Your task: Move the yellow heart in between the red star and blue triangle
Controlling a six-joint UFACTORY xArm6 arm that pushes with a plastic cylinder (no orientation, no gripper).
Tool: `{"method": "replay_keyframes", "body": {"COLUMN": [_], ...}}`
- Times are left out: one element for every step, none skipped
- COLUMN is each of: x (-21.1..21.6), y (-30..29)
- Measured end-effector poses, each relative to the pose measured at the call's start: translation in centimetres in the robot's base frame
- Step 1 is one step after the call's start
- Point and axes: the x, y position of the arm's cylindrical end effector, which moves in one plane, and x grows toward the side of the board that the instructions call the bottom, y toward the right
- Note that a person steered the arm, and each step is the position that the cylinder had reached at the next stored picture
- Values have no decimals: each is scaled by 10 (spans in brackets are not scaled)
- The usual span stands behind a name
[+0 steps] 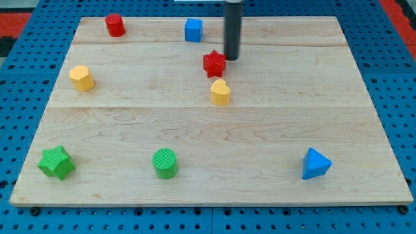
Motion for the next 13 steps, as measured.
{"method": "replay_keyframes", "body": {"x": [32, 46, 61, 70, 70, 85, 104, 109, 75, 77, 111, 113, 100], "y": [28, -4, -42, -71, -101, -108, -65, -21, -21, -8, 0, 21, -1]}}
